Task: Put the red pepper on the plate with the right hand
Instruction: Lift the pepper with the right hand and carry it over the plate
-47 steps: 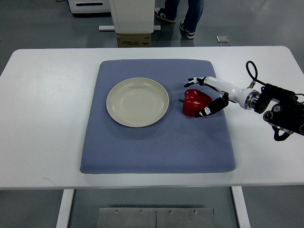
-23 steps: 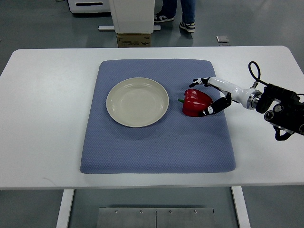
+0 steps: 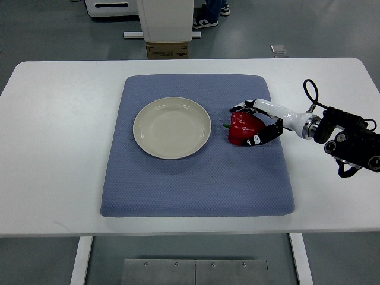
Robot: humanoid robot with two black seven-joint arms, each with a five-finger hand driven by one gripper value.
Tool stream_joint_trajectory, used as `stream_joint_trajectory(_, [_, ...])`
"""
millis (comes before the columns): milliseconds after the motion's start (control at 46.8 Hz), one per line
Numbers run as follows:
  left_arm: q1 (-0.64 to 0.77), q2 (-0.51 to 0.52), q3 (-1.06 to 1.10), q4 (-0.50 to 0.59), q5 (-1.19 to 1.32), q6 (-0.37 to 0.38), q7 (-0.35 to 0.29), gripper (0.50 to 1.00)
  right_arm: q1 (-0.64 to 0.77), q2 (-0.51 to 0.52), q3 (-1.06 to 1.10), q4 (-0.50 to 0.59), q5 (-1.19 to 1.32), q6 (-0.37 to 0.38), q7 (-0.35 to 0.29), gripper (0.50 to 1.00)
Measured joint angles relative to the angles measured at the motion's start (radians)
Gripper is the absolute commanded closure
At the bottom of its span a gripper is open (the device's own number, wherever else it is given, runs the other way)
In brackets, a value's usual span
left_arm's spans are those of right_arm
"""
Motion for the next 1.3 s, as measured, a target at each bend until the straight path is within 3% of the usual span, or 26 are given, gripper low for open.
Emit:
stream_joint_trajectory(128, [0.000,0.000,0.000,0.000,0.000,0.000,0.000,0.500,0.004,-0.001,-0.015,-0.001,0.000,0.000,0.002,0.764])
stream_joint_trajectory(214, [0.000,0.000,0.000,0.000,0.000,0.000,0.000,0.500,0.004,-0.001,-0.015,-0.001,0.000,0.001,0.003,0.883])
stream_joint_trajectory(257, [0.000,0.000,0.000,0.000,0.000,0.000,0.000,0.500,0.002,-0.001,-0.015,-0.002,0.000,0.001,0.003,0.977])
stream_joint_trajectory(278, [0.000,0.000,0.000,0.000,0.000,0.000,0.000,0.500,0.002,0.000,-0.015,-0.002,0.000,0.001,0.003,1.000])
stream_joint_trajectory(492, [0.000,0.000,0.000,0.000,0.000,0.000,0.000,0.500,0.015,-0.002,-0.013,-0.002,0.001,0.004,-0.011,1.000])
stream_joint_trajectory(855, [0.000,0.000,0.001,0.000,0.000,0.000,0.000,0.500,0.116,0.004,0.005,-0.003,0.016,0.009,-0.086,1.000])
stream_joint_trajectory(1304, [0.000,0.000,0.000,0.000,0.000,0.000,0.000,0.500,0.182,0.185,0.004,-0.069,0.019,0.009,-0.128,1.000])
